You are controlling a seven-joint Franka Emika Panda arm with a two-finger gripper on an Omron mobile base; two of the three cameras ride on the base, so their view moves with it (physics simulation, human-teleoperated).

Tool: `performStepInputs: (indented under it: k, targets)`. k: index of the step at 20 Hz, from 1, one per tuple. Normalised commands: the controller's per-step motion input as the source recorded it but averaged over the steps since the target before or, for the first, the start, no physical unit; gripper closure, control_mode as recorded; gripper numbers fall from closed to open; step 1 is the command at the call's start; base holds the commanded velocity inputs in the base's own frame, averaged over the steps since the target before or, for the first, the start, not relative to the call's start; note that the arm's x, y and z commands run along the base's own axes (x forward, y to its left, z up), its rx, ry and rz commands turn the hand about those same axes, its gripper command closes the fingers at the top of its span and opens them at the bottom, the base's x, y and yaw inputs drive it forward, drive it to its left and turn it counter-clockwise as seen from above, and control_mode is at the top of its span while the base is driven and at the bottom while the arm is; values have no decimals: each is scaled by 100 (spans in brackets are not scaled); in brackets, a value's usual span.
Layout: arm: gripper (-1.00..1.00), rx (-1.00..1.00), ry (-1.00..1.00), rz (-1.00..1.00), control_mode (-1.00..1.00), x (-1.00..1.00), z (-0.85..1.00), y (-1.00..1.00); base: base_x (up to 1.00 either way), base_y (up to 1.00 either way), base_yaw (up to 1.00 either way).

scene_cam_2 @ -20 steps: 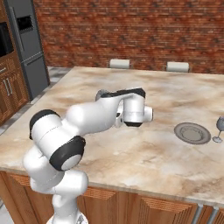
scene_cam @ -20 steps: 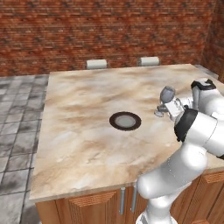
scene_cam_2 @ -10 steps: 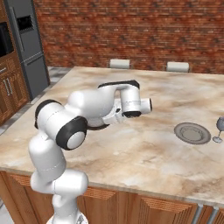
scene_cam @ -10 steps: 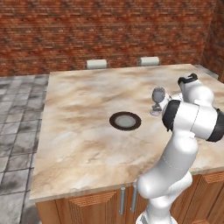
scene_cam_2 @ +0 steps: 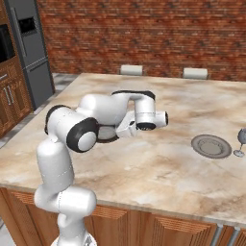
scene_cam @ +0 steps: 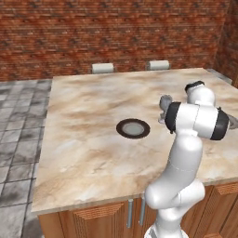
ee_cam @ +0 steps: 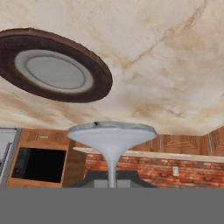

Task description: Retrieve the wine glasses from the counter and place one next to each plate.

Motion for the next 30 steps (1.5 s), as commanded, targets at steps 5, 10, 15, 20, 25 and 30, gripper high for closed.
performStepInputs:
  k: [5, 10, 15, 20, 25, 30]
  targets:
    - [100, 0, 0, -2, -100, 33, -29, -10, 0, 0, 0]
    - [100, 0, 0, -1, -100, 33, -34, -4, 0, 0, 0]
    - [100, -2, 3, -2, -100, 39, -34, 0, 0, 0, 0]
    - [100, -1, 8, 0, -100, 37, -35, -5, 0, 0, 0]
    - [100, 0, 4, 0, -100, 34, -35, -12, 0, 0, 0]
    - [100, -1, 0, 0, -100, 35, -30, -10, 0, 0, 0]
